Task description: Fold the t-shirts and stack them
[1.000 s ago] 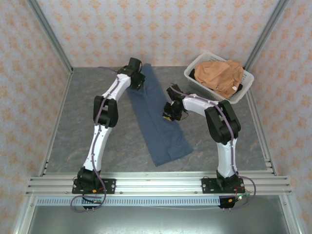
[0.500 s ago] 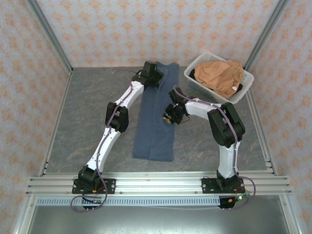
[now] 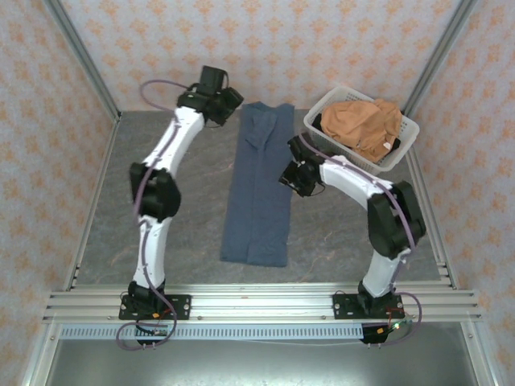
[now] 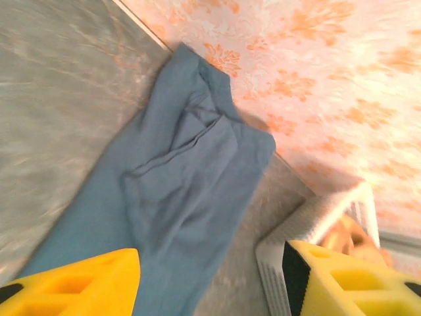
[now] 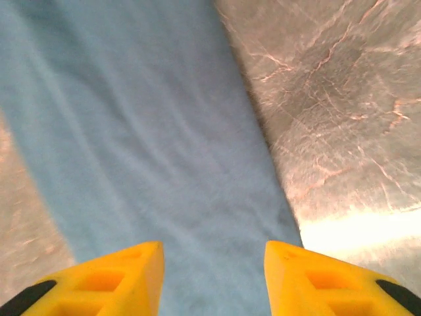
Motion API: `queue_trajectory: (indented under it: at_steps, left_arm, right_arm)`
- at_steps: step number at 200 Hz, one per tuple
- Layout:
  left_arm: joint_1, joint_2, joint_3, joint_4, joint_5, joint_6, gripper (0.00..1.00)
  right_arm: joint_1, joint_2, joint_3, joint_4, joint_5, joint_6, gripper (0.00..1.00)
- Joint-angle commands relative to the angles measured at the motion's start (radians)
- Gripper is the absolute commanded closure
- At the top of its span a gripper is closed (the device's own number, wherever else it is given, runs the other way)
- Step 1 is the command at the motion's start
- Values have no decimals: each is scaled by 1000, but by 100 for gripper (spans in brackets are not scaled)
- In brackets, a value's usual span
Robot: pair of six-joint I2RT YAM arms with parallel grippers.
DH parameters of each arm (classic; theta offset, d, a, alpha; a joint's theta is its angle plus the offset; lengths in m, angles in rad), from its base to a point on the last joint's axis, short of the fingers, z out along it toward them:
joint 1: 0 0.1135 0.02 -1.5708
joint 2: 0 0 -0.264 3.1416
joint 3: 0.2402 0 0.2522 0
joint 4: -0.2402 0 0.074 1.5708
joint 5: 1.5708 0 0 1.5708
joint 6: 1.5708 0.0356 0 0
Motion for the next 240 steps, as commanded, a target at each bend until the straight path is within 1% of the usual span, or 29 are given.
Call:
queue_trajectory:
  at_steps: [1, 14, 25, 42, 53, 63, 79, 89, 122, 149, 190, 222, 240]
  left_arm:
    - [-25, -213, -339, -152, 22, 161, 43]
    - [-37, -350, -574, -159, 75, 200, 46]
    - [-51, -444, -744, -187, 119, 233, 46]
    - [-107, -571, -991, -226, 174, 292, 45]
    - [-152, -641, -1123, -241, 211, 314, 44]
    - [-186, -696, -1233, -246, 227, 315, 44]
    - [-216, -779, -1386, -189, 268, 283, 42]
    - [-227, -812, -1451, -139, 295, 253, 42]
    - [-245, -821, -1517, -29, 330, 207, 40]
    - [-255, -777, -1519, 5, 341, 210, 41]
    - [-272, -704, -1515, 73, 363, 210, 43]
    - [-314, -631, -1500, 134, 367, 187, 49]
    - [-335, -589, -1487, 159, 362, 174, 55]
  right_arm:
    - [8, -129, -84, -92, 29, 24, 55]
    - [28, -198, -156, -105, 10, 71, 55]
    - [64, -258, -217, -116, -7, 120, 51]
    - [122, -310, -315, -108, -69, 192, 47]
    - [166, -330, -371, -97, -101, 231, 45]
    - [214, -347, -411, -83, -104, 260, 43]
    - [282, -356, -471, -35, -102, 316, 41]
    - [313, -351, -507, 11, -110, 354, 41]
    - [382, -309, -547, 81, -82, 408, 41]
    - [415, -257, -531, 106, -63, 430, 42]
    - [453, -212, -540, 126, -45, 468, 47]
    - [459, -205, -551, 153, -27, 481, 55]
    - [459, -198, -550, 162, -16, 486, 61]
